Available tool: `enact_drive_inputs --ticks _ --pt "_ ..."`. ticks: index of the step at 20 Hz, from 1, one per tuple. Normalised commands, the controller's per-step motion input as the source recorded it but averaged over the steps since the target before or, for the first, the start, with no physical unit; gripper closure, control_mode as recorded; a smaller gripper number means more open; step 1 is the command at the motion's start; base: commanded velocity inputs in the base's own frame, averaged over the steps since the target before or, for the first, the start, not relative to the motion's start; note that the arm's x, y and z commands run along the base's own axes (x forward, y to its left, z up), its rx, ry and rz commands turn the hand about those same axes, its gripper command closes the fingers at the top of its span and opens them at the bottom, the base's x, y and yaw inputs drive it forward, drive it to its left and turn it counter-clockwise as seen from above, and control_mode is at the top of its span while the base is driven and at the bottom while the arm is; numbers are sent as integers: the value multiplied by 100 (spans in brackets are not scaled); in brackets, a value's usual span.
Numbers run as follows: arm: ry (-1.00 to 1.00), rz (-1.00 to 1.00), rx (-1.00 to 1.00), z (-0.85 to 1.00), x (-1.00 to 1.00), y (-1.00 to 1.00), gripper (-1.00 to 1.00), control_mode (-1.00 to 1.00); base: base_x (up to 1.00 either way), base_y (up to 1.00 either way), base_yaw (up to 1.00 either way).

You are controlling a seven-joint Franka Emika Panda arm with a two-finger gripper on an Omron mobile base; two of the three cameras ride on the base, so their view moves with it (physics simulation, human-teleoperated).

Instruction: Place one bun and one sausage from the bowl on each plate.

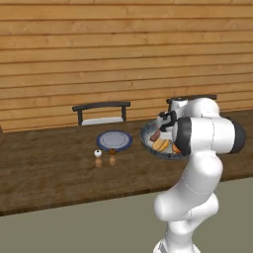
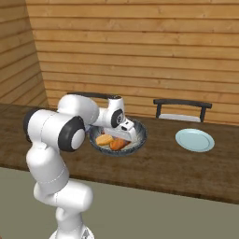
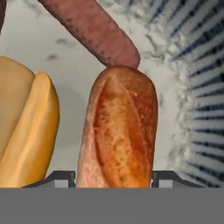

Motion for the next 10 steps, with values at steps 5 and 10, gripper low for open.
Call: enact_drive_inputs --ticks 5,10 --pt "-2 0 -11 60 -13 1 100 -100 0 0 0" --pt "-12 2 -14 98 -6 37 100 -100 0 0 0"
